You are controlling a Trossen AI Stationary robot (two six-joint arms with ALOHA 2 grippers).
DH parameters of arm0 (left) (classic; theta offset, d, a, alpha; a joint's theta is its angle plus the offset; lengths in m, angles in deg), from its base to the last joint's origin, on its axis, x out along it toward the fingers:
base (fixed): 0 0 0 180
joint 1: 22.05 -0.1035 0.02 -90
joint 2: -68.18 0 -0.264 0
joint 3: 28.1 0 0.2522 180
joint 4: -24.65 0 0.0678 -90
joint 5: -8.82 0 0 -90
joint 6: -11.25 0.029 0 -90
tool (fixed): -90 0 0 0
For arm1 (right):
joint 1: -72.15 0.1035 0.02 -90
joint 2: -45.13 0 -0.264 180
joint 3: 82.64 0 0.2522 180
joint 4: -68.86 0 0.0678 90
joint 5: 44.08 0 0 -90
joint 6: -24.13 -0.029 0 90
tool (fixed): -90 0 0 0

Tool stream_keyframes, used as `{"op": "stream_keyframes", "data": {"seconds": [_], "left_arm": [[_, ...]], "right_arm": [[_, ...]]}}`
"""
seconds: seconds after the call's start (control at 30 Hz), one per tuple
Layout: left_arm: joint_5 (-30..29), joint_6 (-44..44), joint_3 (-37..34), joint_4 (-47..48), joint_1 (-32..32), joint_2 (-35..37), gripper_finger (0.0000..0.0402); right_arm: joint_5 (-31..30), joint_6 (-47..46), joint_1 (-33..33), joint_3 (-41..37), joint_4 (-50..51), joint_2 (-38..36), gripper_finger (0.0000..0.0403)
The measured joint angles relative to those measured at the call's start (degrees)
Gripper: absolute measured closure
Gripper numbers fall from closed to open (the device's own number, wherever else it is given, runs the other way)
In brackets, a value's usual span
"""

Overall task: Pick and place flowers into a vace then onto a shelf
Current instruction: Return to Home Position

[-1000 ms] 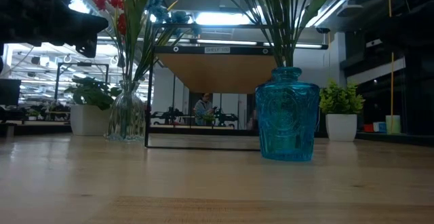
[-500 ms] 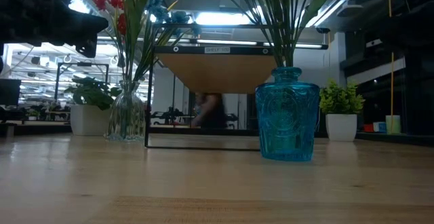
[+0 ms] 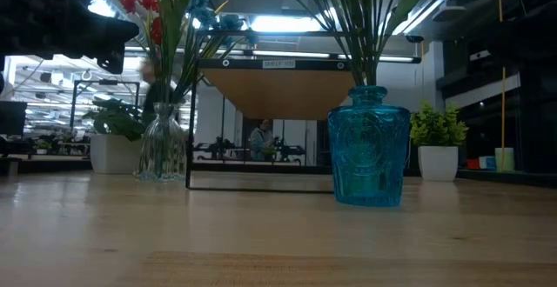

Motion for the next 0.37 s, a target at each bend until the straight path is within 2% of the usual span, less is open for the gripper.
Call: {"op": "stream_keyframes", "data": {"seconds": [0.37], "left_arm": [[0.0, 0.0, 0.0, 0.02, 0.0, -0.02, 0.039]], "right_arm": [[0.01, 0.0, 0.0, 0.0, 0.01, 0.0, 0.0388]]}}
